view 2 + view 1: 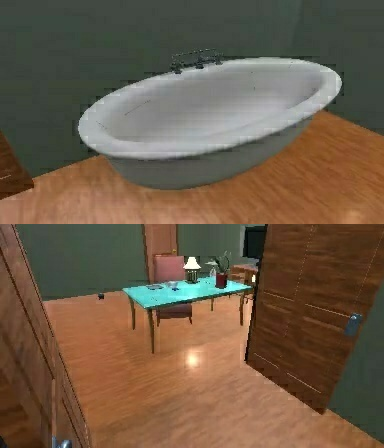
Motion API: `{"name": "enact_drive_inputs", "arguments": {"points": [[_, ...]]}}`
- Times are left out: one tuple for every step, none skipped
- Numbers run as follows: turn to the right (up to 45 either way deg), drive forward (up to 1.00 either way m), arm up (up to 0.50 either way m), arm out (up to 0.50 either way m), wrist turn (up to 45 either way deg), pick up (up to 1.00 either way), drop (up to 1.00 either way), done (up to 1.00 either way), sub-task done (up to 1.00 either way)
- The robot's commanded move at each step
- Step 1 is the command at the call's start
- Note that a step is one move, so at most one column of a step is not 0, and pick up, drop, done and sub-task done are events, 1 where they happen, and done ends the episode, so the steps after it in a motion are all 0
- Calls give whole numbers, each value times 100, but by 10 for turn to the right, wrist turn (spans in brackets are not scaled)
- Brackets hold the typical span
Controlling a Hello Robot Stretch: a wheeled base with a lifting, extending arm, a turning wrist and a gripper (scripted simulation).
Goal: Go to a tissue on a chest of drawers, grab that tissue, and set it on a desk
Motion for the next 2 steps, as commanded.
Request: {"name": "enact_drive_inputs", "arguments": {"points": [[0,35,0,0,0,0,0,0,0],[-270,0,0,0,0,0,0,0,0]]}}
